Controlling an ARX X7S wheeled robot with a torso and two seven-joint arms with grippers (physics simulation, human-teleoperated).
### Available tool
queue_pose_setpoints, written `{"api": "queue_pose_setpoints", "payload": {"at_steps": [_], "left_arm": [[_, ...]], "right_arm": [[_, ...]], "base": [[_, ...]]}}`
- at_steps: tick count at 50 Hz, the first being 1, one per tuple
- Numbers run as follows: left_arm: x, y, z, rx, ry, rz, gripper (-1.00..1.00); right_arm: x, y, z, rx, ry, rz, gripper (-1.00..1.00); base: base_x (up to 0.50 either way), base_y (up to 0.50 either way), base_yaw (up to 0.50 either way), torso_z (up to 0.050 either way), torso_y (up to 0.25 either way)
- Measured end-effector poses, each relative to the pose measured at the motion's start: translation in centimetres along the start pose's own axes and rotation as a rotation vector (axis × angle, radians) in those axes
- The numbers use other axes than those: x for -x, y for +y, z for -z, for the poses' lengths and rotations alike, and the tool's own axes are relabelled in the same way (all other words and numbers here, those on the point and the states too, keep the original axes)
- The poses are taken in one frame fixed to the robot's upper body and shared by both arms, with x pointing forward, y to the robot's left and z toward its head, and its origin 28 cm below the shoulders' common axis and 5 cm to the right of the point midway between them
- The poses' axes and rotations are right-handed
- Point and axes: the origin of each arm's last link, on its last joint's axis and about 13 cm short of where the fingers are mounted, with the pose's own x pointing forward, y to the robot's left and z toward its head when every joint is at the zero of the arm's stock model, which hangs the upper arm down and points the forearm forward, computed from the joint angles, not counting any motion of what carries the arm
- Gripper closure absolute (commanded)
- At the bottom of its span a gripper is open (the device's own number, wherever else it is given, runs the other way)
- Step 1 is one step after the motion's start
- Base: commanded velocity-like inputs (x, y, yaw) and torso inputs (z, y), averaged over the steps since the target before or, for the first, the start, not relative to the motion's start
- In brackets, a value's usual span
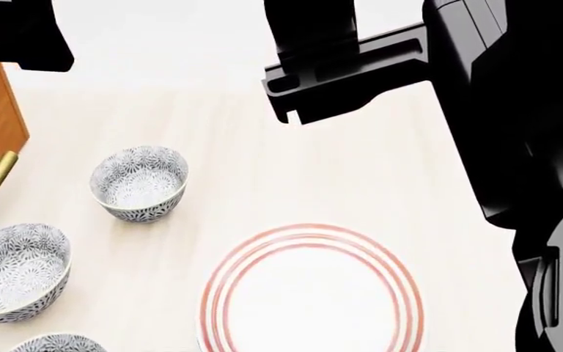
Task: Put the bowl at the front on the plate.
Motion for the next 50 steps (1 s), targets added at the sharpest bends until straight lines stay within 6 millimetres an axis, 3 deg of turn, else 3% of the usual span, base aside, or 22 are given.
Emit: {"api": "queue_pose_setpoints", "payload": {"at_steps": [28, 50], "left_arm": [[0.4, -0.3, 1.1, 0.107, 0.278, 0.033, -1.0], [1.2, -0.7, 4.7, 0.094, 0.511, 0.05, -1.0]], "right_arm": [[0.5, -0.1, 0.1, -0.002, -0.024, 0.004, -1.0], [0.8, -0.3, 0.4, -0.005, -0.025, 0.016, -1.0]], "base": [[0.0, 0.0, 0.0, 0.0, 0.0], [0.0, 0.0, 0.0, 0.0, 0.0]]}}
